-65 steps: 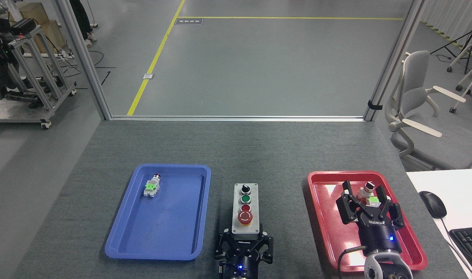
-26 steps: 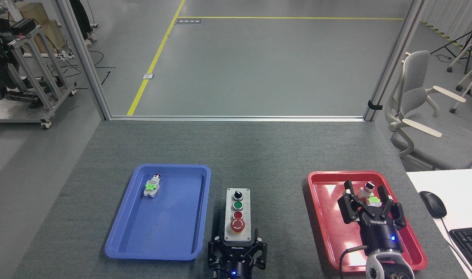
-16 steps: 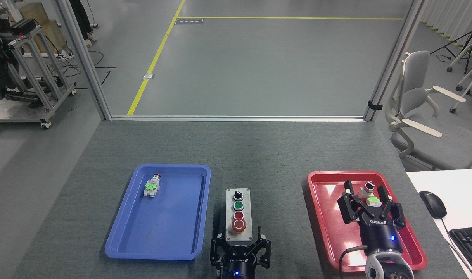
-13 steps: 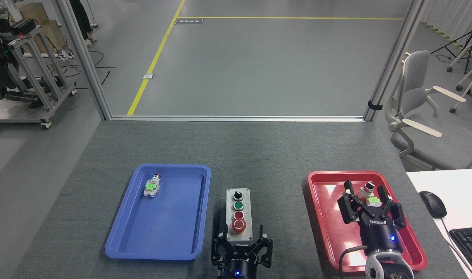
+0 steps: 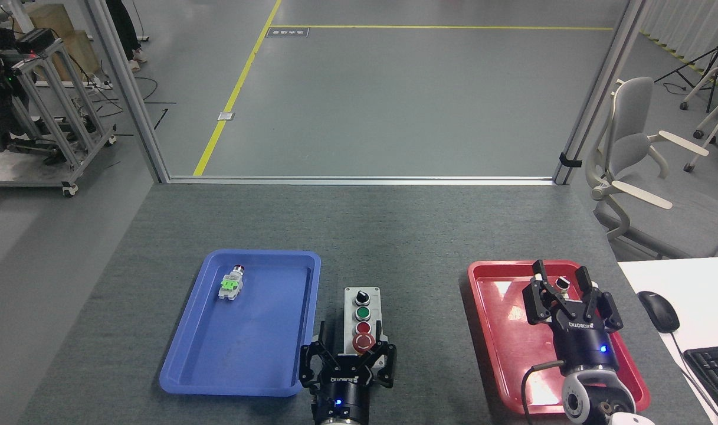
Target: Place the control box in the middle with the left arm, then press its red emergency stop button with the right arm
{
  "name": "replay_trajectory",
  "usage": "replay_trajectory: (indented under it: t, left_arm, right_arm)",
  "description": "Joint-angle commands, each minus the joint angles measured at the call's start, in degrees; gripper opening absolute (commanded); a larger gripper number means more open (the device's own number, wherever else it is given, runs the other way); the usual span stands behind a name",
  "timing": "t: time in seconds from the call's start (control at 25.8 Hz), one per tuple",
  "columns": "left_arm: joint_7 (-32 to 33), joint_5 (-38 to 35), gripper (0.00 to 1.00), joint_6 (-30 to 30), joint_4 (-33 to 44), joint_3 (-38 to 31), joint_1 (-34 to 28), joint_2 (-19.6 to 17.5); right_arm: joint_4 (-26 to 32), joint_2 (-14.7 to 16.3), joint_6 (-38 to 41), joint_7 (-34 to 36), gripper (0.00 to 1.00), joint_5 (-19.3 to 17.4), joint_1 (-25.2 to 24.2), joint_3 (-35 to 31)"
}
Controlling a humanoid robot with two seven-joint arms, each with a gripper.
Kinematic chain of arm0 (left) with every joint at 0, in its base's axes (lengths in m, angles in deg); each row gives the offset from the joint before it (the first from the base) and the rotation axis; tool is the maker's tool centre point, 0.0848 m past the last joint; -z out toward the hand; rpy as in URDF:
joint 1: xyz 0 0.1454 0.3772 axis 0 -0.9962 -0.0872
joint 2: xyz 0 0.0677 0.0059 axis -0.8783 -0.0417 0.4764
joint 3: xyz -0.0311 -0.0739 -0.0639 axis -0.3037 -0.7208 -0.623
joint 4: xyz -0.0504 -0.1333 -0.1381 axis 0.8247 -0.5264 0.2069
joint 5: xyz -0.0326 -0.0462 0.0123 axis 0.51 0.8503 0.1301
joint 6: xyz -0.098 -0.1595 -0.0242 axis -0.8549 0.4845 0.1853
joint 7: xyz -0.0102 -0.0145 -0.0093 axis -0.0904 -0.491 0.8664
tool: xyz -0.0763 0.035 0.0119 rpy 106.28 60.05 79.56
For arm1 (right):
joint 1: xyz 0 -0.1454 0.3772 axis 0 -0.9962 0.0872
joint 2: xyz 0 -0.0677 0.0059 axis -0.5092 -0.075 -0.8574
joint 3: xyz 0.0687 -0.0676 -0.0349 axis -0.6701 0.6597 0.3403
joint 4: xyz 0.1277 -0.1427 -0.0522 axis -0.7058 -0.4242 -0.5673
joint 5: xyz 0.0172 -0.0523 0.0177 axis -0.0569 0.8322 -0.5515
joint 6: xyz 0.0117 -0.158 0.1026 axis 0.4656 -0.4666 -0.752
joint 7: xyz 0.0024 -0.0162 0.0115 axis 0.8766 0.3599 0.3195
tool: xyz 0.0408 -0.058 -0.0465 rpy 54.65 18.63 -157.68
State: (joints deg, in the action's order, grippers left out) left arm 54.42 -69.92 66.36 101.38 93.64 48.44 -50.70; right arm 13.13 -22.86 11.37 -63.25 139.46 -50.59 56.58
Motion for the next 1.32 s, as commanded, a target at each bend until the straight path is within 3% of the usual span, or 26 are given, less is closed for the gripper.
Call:
replay_trajectory:
  t: [0.0,0.08,0.23,0.35,0.5,0.66,0.81,0.97,1.28]
  left_arm:
    - [0.01,-0.01,1.00,-0.38,3.75,-1.65,0.17,-5.31]
    - [0.10,-0.01,1.00,-0.73,5.33,-3.59,0.17,-8.74]
    - [0.80,0.08,1.00,-4.60,8.58,-9.21,-0.01,-15.69]
    - [1.85,0.17,1.00,-16.99,8.67,-16.77,-1.50,-20.17]
    - [5.02,0.08,1.00,-34.56,8.32,-30.57,-4.58,-23.86]
    - [6.95,-0.01,1.00,-45.38,6.56,-38.66,-5.10,-27.38]
    - [7.57,-0.01,1.00,-54.43,1.29,-41.38,-4.84,-28.34]
    - [7.57,-0.01,1.00,-58.91,-1.44,-42.17,-4.40,-29.22]
    - [7.48,-0.01,1.00,-59.79,-7.24,-42.44,-3.08,-30.45]
  right_arm:
    - [-0.22,0.60,2.43,0.00,0.20,-0.05,1.58,0.48]
    - [-0.66,1.75,7.79,-0.09,0.00,-0.05,2.54,1.18]
    - [-2.85,3.42,20.09,-0.53,0.00,0.12,5.18,7.59]
    - [-4.61,3.42,20.36,-1.23,0.00,0.30,7.20,14.10]
    - [-9.80,2.80,20.27,-8.43,0.00,0.56,11.42,23.59]
    - [-11.55,2.62,20.18,-11.25,0.00,0.56,12.74,31.76]
    - [-12.26,1.22,20.18,-11.25,0.00,0.56,12.74,32.56]
    - [-13.66,-0.01,20.27,-11.34,0.00,0.56,12.65,32.91]
    - [-15.60,-0.72,20.53,-11.51,0.00,0.65,12.56,32.99]
